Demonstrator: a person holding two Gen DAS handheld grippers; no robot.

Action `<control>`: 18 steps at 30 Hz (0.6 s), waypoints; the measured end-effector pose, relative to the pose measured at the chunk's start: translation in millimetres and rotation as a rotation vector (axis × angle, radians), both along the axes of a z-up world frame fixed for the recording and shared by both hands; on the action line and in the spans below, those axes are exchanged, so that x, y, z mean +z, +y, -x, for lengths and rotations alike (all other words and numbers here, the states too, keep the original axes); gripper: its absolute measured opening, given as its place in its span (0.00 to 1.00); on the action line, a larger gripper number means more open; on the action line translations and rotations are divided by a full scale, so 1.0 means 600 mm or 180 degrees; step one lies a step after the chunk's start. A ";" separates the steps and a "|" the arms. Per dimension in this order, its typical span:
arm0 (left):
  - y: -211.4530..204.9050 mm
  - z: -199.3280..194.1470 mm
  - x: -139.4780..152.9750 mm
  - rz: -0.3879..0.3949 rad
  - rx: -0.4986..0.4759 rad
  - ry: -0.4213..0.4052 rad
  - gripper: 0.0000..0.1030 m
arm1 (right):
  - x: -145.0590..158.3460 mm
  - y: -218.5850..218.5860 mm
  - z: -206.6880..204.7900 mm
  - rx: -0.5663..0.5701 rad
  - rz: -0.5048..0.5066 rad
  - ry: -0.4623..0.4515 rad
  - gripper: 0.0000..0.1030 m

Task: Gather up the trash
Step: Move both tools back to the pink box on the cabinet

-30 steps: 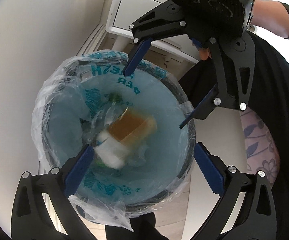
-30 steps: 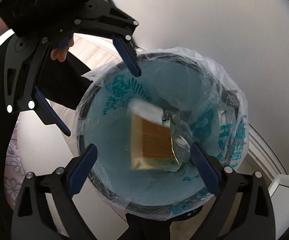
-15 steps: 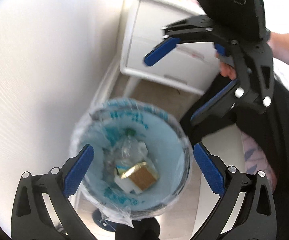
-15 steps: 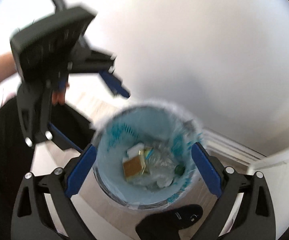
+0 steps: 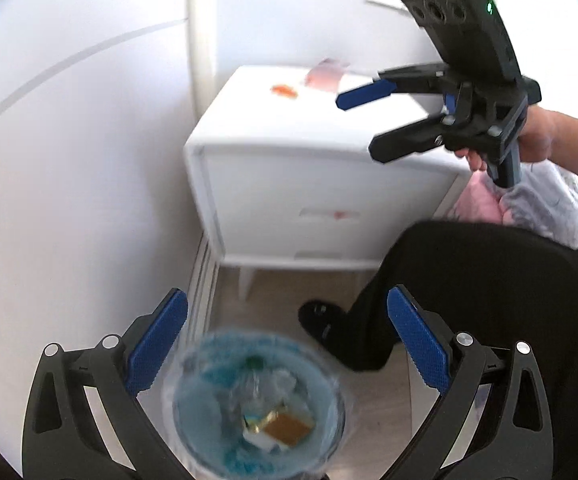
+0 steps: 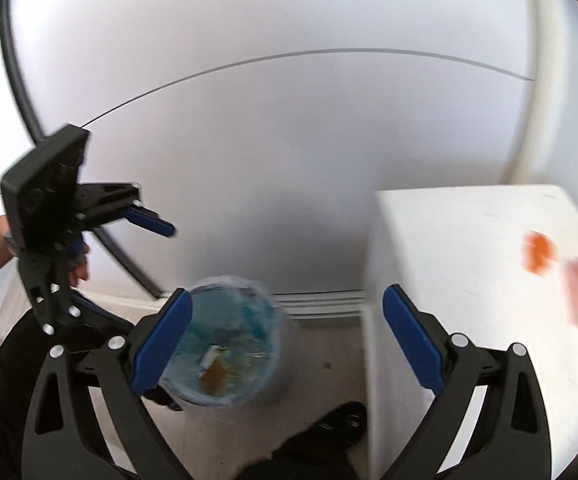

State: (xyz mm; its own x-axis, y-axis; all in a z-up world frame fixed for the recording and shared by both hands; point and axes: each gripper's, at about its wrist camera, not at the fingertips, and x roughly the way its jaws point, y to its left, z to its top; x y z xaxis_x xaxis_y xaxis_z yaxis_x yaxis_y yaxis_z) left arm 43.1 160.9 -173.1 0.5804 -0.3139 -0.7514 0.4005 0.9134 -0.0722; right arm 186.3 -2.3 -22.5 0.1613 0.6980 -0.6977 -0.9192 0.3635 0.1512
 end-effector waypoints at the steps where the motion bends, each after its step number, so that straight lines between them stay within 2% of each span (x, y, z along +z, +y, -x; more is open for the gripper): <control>1: -0.017 -0.014 0.014 -0.0044 -0.0045 -0.0046 0.94 | 0.006 -0.022 -0.009 -0.0106 0.0006 -0.0028 0.90; 11: -0.149 -0.119 0.086 -0.0249 -0.0312 -0.0238 0.94 | 0.043 -0.201 -0.074 -0.1007 -0.0005 -0.0224 0.90; 18: -0.237 -0.195 0.101 -0.0304 -0.0452 -0.0365 0.94 | 0.036 -0.299 -0.103 -0.1560 -0.0112 -0.0252 0.90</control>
